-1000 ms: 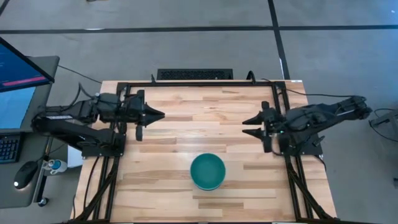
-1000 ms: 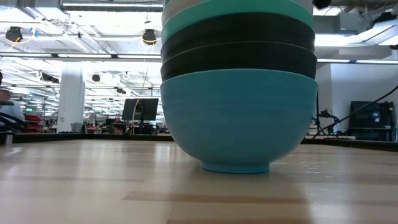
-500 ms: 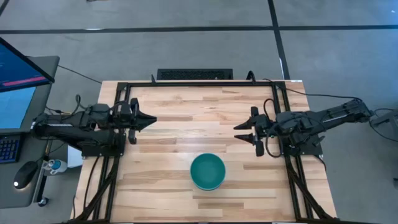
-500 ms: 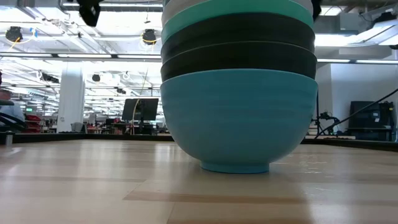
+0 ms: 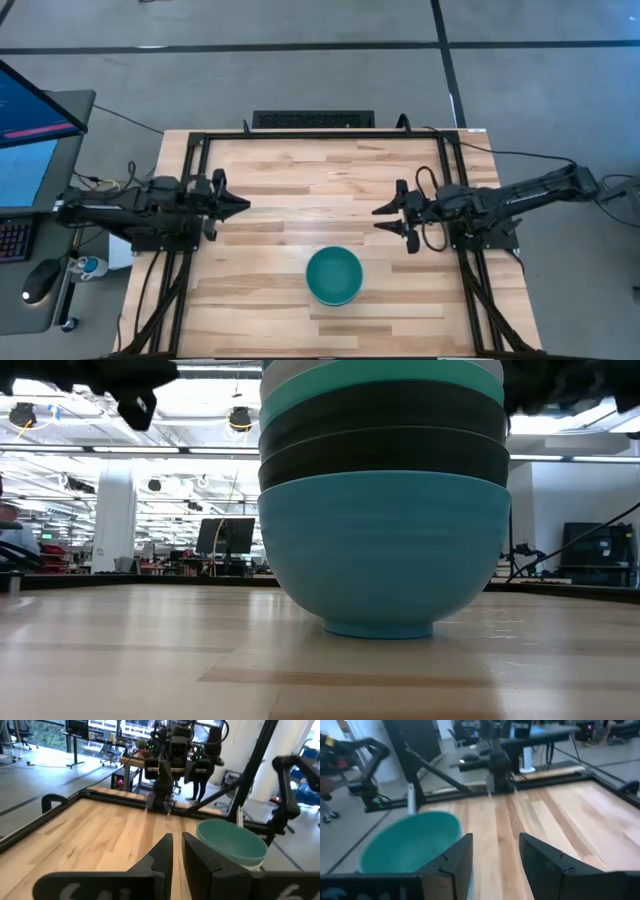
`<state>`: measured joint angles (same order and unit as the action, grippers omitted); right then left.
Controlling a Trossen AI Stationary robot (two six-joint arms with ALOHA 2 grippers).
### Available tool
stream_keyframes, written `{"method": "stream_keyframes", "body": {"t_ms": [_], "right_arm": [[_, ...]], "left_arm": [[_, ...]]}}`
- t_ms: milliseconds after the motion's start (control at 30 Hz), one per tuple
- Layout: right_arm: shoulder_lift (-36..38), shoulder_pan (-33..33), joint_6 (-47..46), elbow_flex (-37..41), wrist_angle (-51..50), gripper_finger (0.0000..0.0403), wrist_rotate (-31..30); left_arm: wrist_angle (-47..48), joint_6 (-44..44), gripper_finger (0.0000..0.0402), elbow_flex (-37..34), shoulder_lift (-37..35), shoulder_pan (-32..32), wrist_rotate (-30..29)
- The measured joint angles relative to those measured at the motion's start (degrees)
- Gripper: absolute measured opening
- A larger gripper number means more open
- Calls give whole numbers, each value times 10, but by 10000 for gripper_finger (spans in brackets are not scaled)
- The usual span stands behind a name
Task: Nest bowls inside each other
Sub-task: Return to Home Position
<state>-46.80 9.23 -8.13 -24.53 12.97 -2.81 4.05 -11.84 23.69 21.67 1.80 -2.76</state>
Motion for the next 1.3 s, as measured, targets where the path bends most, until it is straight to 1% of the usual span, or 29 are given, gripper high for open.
{"method": "stream_keyframes", "body": {"t_ms": [133,267,433,567,700,833,1033,1200,1300], "right_arm": [[0,-14,-2,32,17,182,2],[0,-25,15,69,105,182,28],[0,-45,20,116,174,182,51],[0,-53,11,145,211,182,65],[0,-53,14,163,229,182,66],[0,-53,16,181,243,182,70],[0,-53,10,240,346,182,73],[-1,-53,10,242,354,182,73],[-1,-53,7,242,351,182,73]], "left_arm": [[-62,1,31,-48,0,0,0],[-145,-7,31,-108,0,0,7],[-220,-8,31,-165,0,0,8],[-235,-8,31,-185,0,0,8],[-255,12,31,-200,0,0,8],[-254,39,31,-203,0,0,5],[-238,52,31,-203,0,0,2],[-222,50,31,-203,0,0,-20],[-276,43,31,-231,0,0,-27]]}}
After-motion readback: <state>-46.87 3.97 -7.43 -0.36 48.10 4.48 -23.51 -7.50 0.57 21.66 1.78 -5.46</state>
